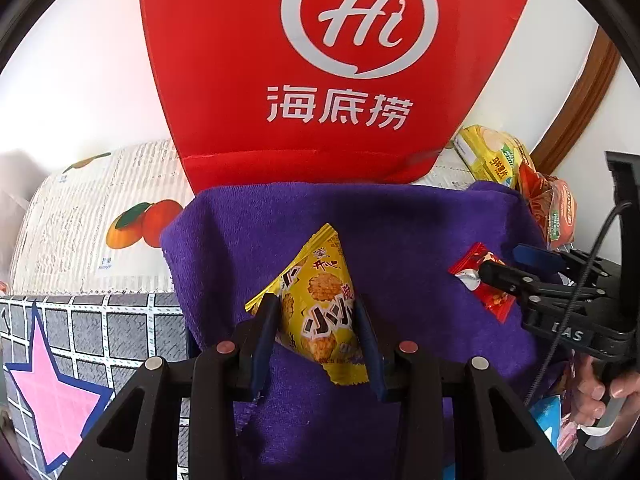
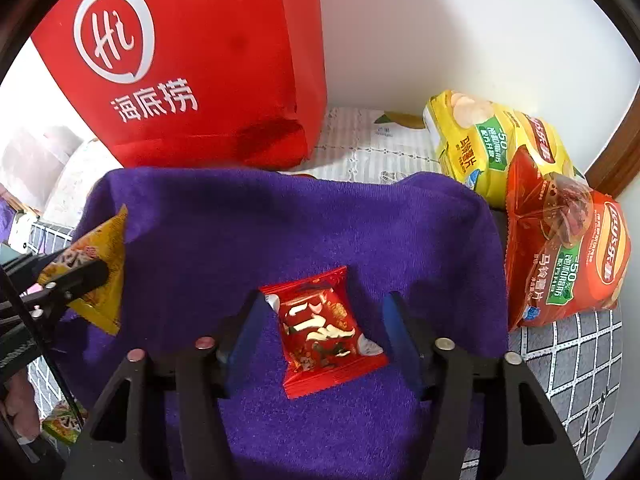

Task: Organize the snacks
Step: 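Open the right gripper to drop the red packet while the left releases the yellow bag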

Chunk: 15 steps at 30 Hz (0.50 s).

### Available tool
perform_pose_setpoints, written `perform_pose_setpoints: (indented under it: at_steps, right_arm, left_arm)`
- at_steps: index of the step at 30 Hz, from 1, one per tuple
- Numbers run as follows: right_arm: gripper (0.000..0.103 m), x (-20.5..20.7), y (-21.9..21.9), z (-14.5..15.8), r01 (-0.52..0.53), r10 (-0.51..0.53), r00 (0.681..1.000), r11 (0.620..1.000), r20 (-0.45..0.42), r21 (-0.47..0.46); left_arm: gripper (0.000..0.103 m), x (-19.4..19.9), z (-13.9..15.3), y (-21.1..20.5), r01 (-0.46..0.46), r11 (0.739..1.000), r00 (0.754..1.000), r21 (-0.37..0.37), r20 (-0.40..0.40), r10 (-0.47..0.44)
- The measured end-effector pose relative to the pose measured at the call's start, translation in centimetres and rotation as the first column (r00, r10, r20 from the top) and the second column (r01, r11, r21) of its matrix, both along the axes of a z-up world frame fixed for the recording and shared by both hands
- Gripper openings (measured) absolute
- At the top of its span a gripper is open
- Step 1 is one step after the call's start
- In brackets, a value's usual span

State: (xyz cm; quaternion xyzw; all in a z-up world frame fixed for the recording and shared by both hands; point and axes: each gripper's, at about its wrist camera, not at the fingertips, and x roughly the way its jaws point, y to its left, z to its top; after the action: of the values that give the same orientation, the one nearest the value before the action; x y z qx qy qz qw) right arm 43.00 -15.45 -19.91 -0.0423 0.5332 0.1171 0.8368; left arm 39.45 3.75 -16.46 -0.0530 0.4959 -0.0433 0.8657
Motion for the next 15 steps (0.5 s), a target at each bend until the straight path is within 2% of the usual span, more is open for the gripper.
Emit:
perform_pose_setpoints:
  at_steps: [15]
  right_arm:
    - [0.065, -1.8, 0.3, 3.1, -0.003, 0.000, 0.996, 0.999, 0.089, 0.042]
  left_arm:
    - [0.039, -0.1, 0.3, 0.2, -0.004, 1.000, 1.000, -0.008, -0.001, 0.004]
